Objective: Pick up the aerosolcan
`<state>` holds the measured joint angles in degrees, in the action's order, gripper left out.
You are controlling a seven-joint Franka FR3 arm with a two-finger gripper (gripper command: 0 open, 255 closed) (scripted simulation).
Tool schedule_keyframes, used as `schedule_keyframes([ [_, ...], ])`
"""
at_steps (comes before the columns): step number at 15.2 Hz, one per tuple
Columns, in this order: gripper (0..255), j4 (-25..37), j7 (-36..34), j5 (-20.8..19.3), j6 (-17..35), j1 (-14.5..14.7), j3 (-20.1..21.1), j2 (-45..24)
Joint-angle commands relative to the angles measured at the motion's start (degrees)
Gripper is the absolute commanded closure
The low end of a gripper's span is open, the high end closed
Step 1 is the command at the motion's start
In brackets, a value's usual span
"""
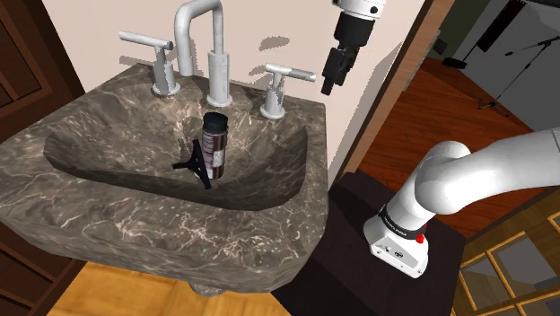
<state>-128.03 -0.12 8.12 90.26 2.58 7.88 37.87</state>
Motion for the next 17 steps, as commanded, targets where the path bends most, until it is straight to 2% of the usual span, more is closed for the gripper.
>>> schedule_keyframes([
  [1, 0, 0.6, -1.9, 0.8, 2.3, 0.5, 2.1, -2.8],
  [9, 0, 8.2, -9.2, 0.8, 9.9, 1.3, 9.4, -17.5],
  [17, 0, 20.5, -17.8, -4.3, 14.4, 2.7, 15.4, -34.7],
])
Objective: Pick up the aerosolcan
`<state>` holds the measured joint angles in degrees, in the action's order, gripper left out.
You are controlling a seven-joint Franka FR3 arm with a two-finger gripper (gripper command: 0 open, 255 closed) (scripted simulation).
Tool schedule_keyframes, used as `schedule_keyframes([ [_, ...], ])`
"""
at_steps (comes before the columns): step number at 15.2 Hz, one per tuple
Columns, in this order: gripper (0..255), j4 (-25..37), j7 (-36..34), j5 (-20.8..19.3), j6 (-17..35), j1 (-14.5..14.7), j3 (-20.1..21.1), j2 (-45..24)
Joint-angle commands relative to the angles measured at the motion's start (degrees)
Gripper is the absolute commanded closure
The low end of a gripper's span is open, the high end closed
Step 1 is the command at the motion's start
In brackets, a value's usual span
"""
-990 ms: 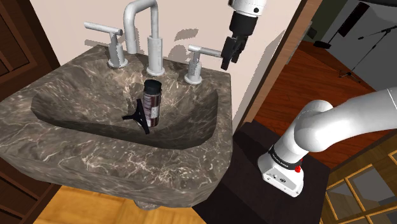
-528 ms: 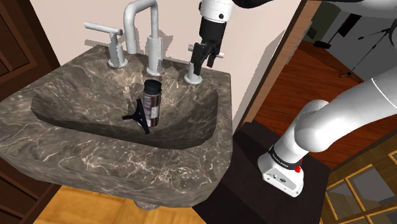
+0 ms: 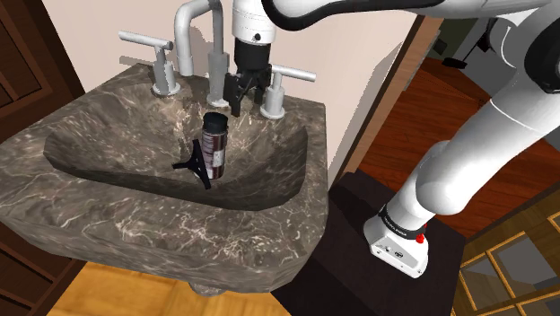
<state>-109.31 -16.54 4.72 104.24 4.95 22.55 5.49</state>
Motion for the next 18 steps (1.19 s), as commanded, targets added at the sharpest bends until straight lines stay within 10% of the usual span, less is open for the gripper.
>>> schedule_keyframes([
  [1, 0, 3.7, -2.5, -1.8, 0.6, 0.7, 1.3, -4.7],
  [13, 0, 4.3, -5.6, -5.0, 6.5, 2.2, 2.4, -11.8],
  [14, 255, 4.3, -5.7, -5.1, 6.6, 2.2, 2.4, -11.9],
  [18, 255, 4.2, -5.6, -5.0, 6.5, 2.2, 2.4, -11.7],
])
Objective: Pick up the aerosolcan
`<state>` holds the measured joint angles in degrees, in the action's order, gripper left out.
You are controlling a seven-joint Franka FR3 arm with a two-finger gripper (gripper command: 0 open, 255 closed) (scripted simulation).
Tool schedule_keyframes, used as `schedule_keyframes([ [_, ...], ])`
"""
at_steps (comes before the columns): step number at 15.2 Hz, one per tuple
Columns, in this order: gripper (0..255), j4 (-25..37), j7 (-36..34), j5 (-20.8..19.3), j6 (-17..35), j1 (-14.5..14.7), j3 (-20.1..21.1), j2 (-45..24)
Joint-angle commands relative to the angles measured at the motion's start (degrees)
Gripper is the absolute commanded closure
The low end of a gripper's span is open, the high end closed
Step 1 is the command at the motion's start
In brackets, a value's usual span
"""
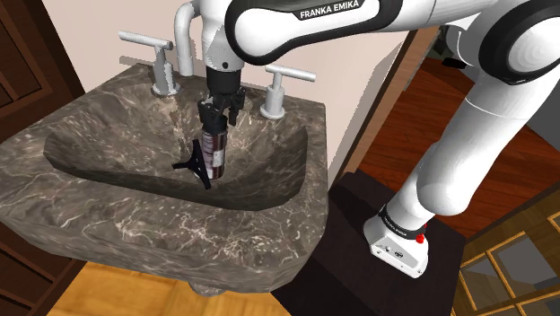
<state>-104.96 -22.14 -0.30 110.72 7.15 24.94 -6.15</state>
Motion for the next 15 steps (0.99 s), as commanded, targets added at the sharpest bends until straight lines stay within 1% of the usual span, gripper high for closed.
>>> schedule_keyframes([
  [1, 255, -0.1, 0.0, 0.0, 0.0, 0.0, 0.0, 0.0],
  [5, 255, -0.1, 0.0, 0.0, 0.0, 0.0, 0.0, -0.1],
  [15, 255, 6.6, 0.1, 0.4, -7.5, 0.0, 0.1, 0.7],
])
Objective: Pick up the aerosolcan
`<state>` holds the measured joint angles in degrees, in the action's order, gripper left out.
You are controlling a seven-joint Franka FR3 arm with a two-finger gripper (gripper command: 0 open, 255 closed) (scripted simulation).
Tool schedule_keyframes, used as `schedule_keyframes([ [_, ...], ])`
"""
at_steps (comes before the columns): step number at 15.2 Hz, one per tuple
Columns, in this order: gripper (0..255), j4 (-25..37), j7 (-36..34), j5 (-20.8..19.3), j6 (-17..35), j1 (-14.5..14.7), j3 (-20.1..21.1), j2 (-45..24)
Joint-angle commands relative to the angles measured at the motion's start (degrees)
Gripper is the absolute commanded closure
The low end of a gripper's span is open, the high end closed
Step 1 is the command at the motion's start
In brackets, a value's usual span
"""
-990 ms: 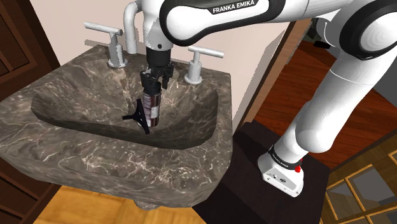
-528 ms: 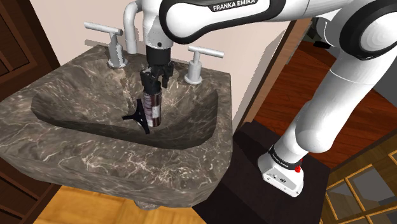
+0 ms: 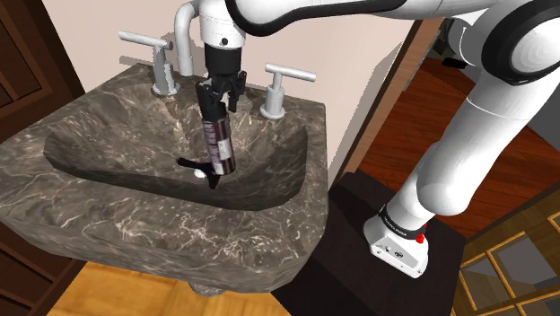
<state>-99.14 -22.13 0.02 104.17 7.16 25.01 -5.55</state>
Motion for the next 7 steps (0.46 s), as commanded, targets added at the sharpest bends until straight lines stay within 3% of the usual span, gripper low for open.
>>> schedule_keyframes([
  [1, 255, 1.6, 0.0, 0.1, -1.7, 0.0, 0.0, 0.2],
  [7, 255, 4.9, -0.1, 0.0, -4.9, 0.0, 0.0, 0.1],
])
